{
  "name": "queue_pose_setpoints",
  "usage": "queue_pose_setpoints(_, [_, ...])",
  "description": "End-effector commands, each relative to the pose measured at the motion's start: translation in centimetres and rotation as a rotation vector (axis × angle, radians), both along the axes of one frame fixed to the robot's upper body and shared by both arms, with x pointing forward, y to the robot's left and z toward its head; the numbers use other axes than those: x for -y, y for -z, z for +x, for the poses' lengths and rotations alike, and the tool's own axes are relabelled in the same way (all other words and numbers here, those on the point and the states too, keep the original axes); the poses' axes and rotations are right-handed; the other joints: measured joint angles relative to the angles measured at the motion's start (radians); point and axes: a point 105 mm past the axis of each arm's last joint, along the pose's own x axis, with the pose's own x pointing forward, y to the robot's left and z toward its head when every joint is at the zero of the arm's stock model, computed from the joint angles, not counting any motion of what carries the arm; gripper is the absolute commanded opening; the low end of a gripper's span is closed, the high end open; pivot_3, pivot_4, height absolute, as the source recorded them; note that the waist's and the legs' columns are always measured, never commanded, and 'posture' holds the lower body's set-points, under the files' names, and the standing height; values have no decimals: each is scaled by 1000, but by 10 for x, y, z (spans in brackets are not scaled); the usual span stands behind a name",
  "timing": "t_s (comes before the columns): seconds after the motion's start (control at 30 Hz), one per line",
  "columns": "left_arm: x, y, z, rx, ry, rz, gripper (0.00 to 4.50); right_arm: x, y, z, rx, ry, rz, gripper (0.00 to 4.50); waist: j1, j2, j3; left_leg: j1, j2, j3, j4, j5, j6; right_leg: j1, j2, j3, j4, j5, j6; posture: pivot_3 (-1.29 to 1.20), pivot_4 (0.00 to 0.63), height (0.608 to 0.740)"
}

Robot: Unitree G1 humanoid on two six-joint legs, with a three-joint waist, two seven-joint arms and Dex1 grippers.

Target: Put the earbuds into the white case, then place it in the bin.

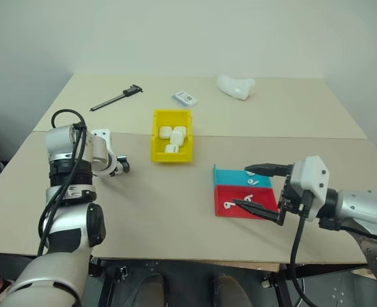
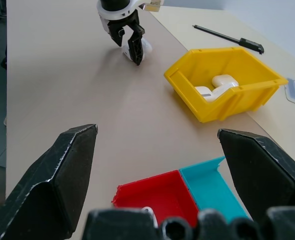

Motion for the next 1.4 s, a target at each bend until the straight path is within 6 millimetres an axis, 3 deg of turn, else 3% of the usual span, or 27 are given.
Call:
queue_pose_setpoints(0.03, [-2, -11, 6, 59, -7, 12, 4500, -3, -12, -4, 53, -13, -5, 4457, 0, 0, 0, 0, 0, 0, 0, 0, 0, 0, 0, 0, 0, 0, 0, 0, 150, 740])
queue_pose_setpoints(0.5, [5, -21, 8, 104, 21, -47, 4500, -5, -16, -8, 59, -29, -15, 4457, 2, 0, 0, -4, 0, -1, 0, 0, 0, -3, 0, 0, -1, 0, 0, 0, 150, 740])
queue_pose_setpoints(1.0, [2, -9, 9, 93, 20, -55, 4500, -6, -15, -9, 55, -33, -15, 4457, 2, 0, 0, -6, 0, -1, 0, 0, 0, -4, 0, -1, -2, 0, 0, 0, 150, 740])
queue_pose_setpoints(1.1, [2, -6, 9, 87, 22, -59, 3950, -6, -15, -10, 55, -32, -16, 4500, 2, 0, 0, -6, 0, -1, 0, 0, 0, -4, 0, -1, -2, 0, 0, 0, 150, 740])
queue_pose_setpoints(1.23, [-4, -4, 8, 85, 9, -44, 2803, -5, -14, -11, 54, -28, -19, 4500, 2, 0, 0, -6, 0, -1, 0, 0, 0, -4, 0, -1, -2, 0, 0, 0, 150, 740])
queue_pose_setpoints(1.4, [-7, -8, 7, 114, 20, -25, 2804, -4, -13, -11, 52, -25, -23, 4500, 1, 0, 0, -5, 0, -1, 0, 0, 0, -3, 0, -1, -1, 0, 0, 0, 150, 740])
